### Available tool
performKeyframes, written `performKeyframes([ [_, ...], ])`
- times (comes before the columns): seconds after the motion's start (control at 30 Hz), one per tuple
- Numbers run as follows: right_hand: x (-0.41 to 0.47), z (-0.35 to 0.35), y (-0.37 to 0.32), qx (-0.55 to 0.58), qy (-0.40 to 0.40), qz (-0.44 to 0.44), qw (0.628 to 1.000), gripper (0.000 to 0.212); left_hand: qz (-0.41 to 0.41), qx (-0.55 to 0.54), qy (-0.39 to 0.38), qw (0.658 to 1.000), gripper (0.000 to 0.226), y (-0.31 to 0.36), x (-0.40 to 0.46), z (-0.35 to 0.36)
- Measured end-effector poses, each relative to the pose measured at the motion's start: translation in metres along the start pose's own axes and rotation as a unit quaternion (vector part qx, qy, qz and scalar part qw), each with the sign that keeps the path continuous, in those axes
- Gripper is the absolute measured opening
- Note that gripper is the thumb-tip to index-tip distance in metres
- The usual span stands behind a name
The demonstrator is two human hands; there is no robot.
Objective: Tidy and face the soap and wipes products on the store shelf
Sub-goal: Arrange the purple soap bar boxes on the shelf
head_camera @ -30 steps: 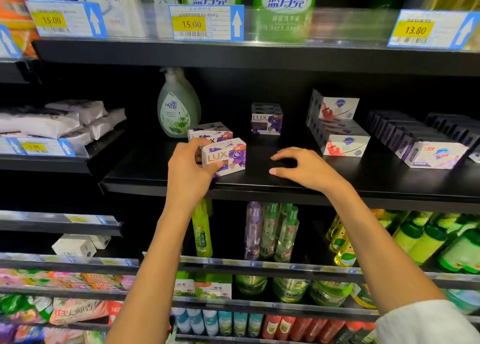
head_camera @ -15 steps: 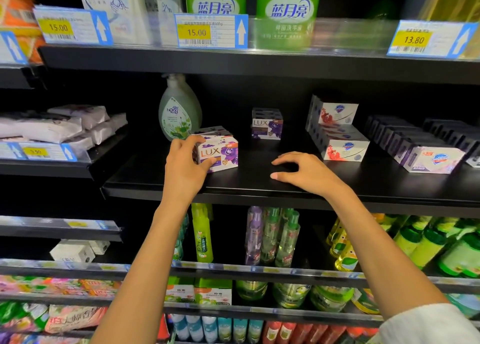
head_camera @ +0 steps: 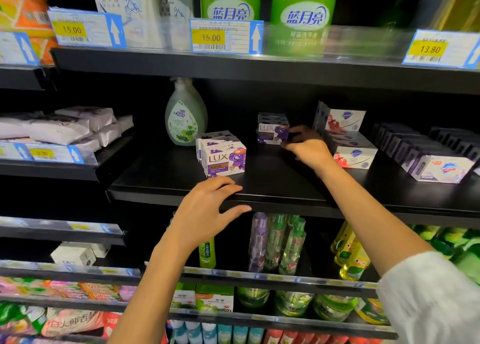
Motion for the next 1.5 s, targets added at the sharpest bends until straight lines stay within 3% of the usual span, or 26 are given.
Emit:
performKeyframes([
  [0.07, 0.019, 0.008, 0.004, 0.022, 0.001, 0.015, 1.0, 0.039, -0.005, 0.027, 0.022, 0.999, 0.051, -0.003, -0.001, 0.001],
  [0.2, 0.054, 0.022, 0.02, 0.028, 0.019, 0.033, 0.999, 0.065, -0.038, 0.023, 0.03, 0.999, 0.047, -0.009, -0.002, 0.004],
  [0.47, 0.065, 0.028, 0.019, 0.013, 0.098, 0.066, 0.993, 0.071, -0.056, 0.014, 0.02, 0.998, 0.048, -0.009, 0.0, 0.005],
  [0.8, 0.057, 0.03, 0.019, 0.047, 0.097, 0.054, 0.993, 0.042, -0.063, 0.003, 0.014, 0.998, 0.047, -0.008, 0.0, 0.002],
  [1.13, -0.037, -0.011, 0.002, 0.309, 0.044, 0.09, 0.946, 0.035, -0.055, -0.024, 0.004, 0.998, 0.046, -0.004, 0.002, 0.0],
  [1.37, -0.087, -0.028, 0.008, 0.373, 0.002, 0.094, 0.923, 0.029, -0.044, -0.13, -0.024, 0.99, 0.04, 0.011, 0.02, -0.007],
  [1.5, -0.093, -0.032, 0.008, 0.385, 0.013, 0.074, 0.92, 0.035, -0.129, -0.272, -0.018, 0.953, 0.049, 0.031, 0.049, 0.005],
])
Point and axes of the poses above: each hand's wrist, its own x-axis towards the middle knuckle, its own z-axis out of the palm, y = z × x, the point moved 6 cm from there along x, towards the middle knuckle, and after that the axes turned 5 degrees about x, right-handed, at the moved point
